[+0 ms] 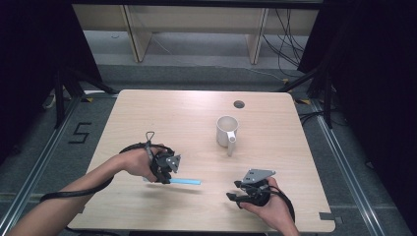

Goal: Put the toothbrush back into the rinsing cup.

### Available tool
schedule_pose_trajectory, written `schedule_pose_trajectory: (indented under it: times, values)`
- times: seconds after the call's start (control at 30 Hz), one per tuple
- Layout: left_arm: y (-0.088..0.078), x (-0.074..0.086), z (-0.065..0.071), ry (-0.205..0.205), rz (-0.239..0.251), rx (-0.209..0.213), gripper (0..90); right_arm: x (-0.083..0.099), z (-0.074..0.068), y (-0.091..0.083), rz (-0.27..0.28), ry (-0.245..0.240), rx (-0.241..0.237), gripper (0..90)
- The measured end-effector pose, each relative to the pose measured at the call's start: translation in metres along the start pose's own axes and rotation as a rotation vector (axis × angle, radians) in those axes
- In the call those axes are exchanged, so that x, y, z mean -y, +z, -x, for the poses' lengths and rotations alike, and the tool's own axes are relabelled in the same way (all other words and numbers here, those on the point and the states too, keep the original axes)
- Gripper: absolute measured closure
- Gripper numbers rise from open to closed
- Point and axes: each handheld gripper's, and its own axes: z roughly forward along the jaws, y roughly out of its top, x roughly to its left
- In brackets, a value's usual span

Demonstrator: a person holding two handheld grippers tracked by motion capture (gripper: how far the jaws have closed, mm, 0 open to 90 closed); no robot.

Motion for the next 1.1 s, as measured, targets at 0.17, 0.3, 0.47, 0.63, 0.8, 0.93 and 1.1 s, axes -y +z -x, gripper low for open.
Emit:
schedule_pose_trajectory:
  times: [0.17,0.3,0.47,0.63,0.8,0.93,1.1]
  values:
    - [0.0,0.0,0.0,0.0,-0.001,0.0,78.3,-0.001,-0.004,0.004,-0.005,-0.01,-0.008,46.4]
    - [-0.003,-0.002,0.0,-0.005,0.007,0.0,78.3,-0.005,-0.006,0.003,0.001,-0.031,-0.01,46.3]
    - [-0.008,-0.004,0.0,0.0,0.015,-0.008,78.2,-0.008,-0.009,0.003,0.012,-0.049,-0.009,45.5]
    - [-0.015,-0.006,0.0,0.01,0.035,-0.009,78.3,-0.013,-0.01,0.004,0.062,-0.091,-0.037,43.3]
    - [-0.019,-0.01,0.001,0.026,0.047,-0.01,78.3,-0.019,-0.013,0.005,0.111,-0.116,-0.051,41.5]
    - [-0.02,-0.014,0.003,0.037,0.054,-0.008,78.2,-0.024,-0.016,0.007,0.138,-0.131,-0.056,41.0]
    - [-0.022,-0.02,0.004,0.053,0.062,-0.005,78.3,-0.028,-0.016,0.011,0.146,-0.137,-0.068,41.1]
